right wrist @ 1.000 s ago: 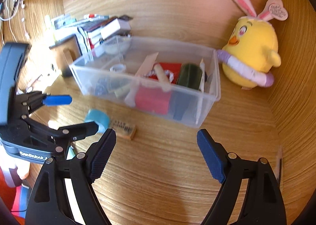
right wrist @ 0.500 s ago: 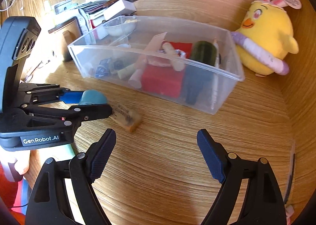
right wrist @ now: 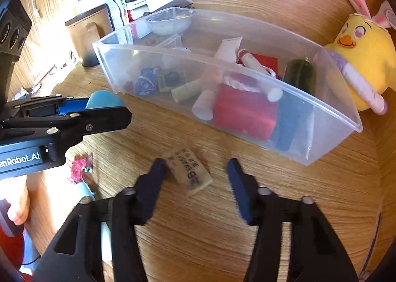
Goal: Organize objects
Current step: 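Grasp the blue tape roll with the left tool while the right tool grasps the eraser, then carry the blue tape roll and eraser into the clear box and release both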
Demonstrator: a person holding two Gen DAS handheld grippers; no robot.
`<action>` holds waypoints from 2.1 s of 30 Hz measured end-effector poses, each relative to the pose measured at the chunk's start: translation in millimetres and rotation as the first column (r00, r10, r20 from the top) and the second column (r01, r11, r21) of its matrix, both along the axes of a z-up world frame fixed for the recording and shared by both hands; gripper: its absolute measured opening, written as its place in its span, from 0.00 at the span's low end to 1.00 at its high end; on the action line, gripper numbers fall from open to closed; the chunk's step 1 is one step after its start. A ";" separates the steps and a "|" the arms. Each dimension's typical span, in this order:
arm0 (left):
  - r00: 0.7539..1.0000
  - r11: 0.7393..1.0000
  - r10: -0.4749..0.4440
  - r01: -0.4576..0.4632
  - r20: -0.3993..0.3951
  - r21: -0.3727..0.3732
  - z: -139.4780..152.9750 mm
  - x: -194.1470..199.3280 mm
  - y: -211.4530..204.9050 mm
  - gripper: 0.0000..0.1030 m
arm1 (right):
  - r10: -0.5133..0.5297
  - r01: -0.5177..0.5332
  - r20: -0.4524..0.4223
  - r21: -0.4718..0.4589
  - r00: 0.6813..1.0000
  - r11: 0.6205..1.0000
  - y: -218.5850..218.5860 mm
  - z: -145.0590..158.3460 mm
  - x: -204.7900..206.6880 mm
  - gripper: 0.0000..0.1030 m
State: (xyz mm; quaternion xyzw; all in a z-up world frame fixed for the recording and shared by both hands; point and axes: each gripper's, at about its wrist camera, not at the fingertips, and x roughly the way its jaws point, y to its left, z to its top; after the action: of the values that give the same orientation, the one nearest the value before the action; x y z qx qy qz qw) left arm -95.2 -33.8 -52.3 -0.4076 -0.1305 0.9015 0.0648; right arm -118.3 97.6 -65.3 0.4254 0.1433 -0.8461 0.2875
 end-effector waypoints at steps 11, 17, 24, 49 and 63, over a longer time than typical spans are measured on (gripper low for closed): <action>1.000 0.999 0.017 -0.018 -0.020 -0.034 9.4 3.1 2.2 0.39 | -0.012 0.009 -0.051 -0.061 0.999 0.998 10.1 20.2 8.4 0.21; 0.996 0.998 0.039 -0.043 -0.082 -0.052 32.5 9.3 1.5 0.39 | -0.042 0.030 -0.092 -0.133 0.995 0.991 22.9 45.2 7.8 0.21; 0.986 0.995 0.062 -0.074 -0.156 -0.071 62.0 12.3 -0.8 0.39 | -0.069 0.038 -0.133 -0.218 0.989 0.975 37.0 73.2 6.3 0.21; 0.986 0.990 0.092 -0.105 -0.138 -0.092 80.7 -52.6 -14.5 0.39 | -0.150 0.100 -0.221 -0.224 0.964 0.970 43.1 104.4 -52.5 0.21; 0.995 0.991 0.083 -0.089 -0.060 -0.104 48.8 -78.7 -19.4 0.39 | -0.088 0.074 -0.102 -0.135 0.991 0.988 -1.8 56.0 -79.2 0.21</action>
State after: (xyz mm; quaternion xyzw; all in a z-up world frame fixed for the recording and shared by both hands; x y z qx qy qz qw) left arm -173.9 -53.2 -3.5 -0.3791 -0.0979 0.9201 0.0079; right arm -197.5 95.8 -9.3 0.3650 0.0851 -0.8863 0.2722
